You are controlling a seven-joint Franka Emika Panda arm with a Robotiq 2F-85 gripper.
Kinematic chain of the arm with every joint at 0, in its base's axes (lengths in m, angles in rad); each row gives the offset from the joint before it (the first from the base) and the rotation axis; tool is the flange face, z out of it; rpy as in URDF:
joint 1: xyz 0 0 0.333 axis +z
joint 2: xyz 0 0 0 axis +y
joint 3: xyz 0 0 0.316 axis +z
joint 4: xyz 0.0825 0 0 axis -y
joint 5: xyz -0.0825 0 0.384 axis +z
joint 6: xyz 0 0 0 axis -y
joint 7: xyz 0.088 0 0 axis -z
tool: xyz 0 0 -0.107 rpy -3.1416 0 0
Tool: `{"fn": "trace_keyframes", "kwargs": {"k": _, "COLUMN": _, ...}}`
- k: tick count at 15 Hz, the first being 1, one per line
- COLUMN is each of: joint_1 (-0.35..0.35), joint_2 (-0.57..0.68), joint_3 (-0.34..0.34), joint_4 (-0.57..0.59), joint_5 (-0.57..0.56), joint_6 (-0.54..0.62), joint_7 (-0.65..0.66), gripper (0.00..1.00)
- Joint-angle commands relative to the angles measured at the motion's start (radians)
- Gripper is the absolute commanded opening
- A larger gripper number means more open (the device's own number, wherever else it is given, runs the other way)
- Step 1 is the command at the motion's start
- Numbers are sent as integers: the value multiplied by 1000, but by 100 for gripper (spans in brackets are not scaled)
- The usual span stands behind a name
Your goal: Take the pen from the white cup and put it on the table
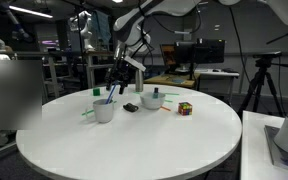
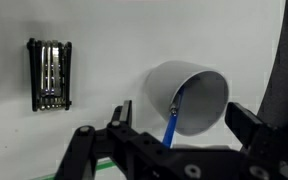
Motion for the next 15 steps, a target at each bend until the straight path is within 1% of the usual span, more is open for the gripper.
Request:
{"fn": "trace_keyframes", "kwargs": {"k": 1, "joint_1": -21, "joint_2": 46, "joint_3": 24, "joint_4": 69, "joint_5": -8, "joint_6": -13, "joint_7": -5, "gripper": 100}}
{"fn": "trace_keyframes", "kwargs": {"k": 13, "joint_1": -17, "joint_2": 107, "joint_3": 33, "joint_4": 147, "joint_5": -17, "joint_6": -31, "joint_7": 3, "gripper": 100}}
{"fn": "trace_keyframes", "kwargs": {"k": 14, "joint_1": -16, "joint_2": 108, "joint_3": 34, "joint_4": 148, "joint_5": -18, "joint_6": -32, "joint_7": 4, "gripper": 99}}
{"fn": "trace_keyframes", "kwargs": {"k": 15, "joint_1": -16, "joint_2": 108, "joint_3": 34, "joint_4": 147, "joint_5": -18, "joint_6": -31, "joint_7": 3, "gripper": 95}}
